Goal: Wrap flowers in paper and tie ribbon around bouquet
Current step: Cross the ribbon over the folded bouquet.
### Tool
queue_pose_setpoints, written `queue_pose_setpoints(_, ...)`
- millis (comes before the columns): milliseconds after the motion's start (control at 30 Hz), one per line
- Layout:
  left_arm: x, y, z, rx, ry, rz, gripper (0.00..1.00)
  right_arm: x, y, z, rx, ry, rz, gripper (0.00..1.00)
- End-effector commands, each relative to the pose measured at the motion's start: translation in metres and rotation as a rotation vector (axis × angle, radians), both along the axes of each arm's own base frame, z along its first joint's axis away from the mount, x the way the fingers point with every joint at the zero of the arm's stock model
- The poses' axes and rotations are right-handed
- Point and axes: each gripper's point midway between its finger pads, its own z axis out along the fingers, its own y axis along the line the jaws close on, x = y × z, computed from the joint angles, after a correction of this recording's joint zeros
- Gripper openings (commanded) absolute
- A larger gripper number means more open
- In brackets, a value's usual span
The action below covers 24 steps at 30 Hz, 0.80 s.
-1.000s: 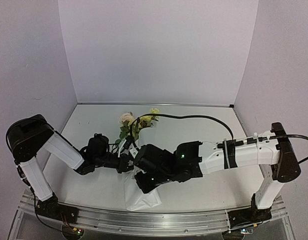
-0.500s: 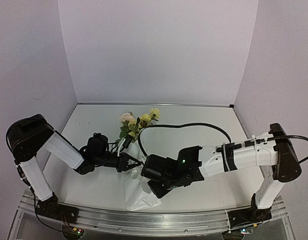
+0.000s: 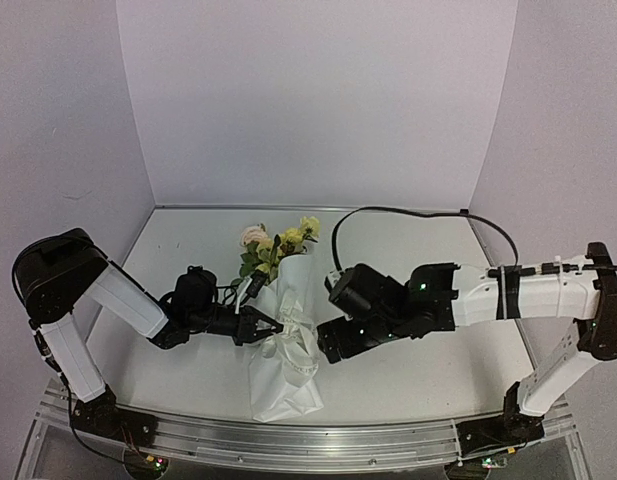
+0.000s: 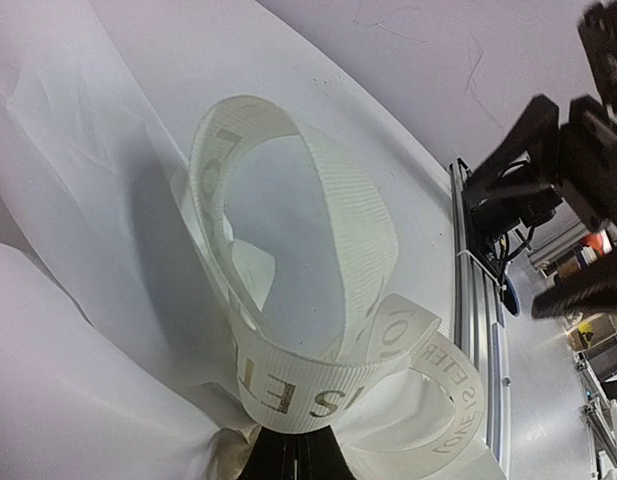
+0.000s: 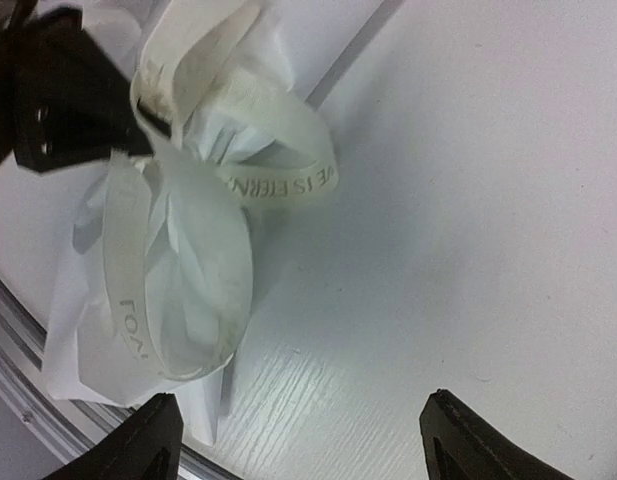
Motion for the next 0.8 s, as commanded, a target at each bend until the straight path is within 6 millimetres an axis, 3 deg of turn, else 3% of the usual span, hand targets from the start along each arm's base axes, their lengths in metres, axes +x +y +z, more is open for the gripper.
queue_pose_setpoints(0, 0.003, -0.002, 0.008, -0.007, -0.045, -0.018, 0.00, 0.026, 0.043, 0.028, 0.270, 0.042, -0.045, 0.88)
queue_pose_setpoints(167, 0.003, -0.002, 0.007, 0.012, -0.049, -0.022, 0.00, 0.056, 0.070, 0.023, 0.413, 0.133, -0.135, 0.84)
queue_pose_setpoints(267, 0.003, -0.002, 0.008, 0.013, -0.052, -0.024, 0.00, 0.058, 0.080, 0.025, 0.439, 0.142, -0.112, 0.81)
queue_pose_setpoints(400, 0.003, -0.003, 0.009, 0.014, -0.047, -0.031, 0.01, 0.055, 0.083, 0.006, 0.402, 0.161, -0.101, 0.76)
queue_pose_setpoints(600, 0.006, -0.004, 0.008, 0.028, -0.023, -0.021, 0.04, 0.047, 0.104, -0.005, 0.391, 0.180, -0.053, 0.57)
queue_pose_setpoints(767, 0.007, -0.005, 0.012, 0.012, -0.003, -0.005, 0.08, 0.046, 0.096, -0.018, 0.360, 0.175, -0.086, 0.31)
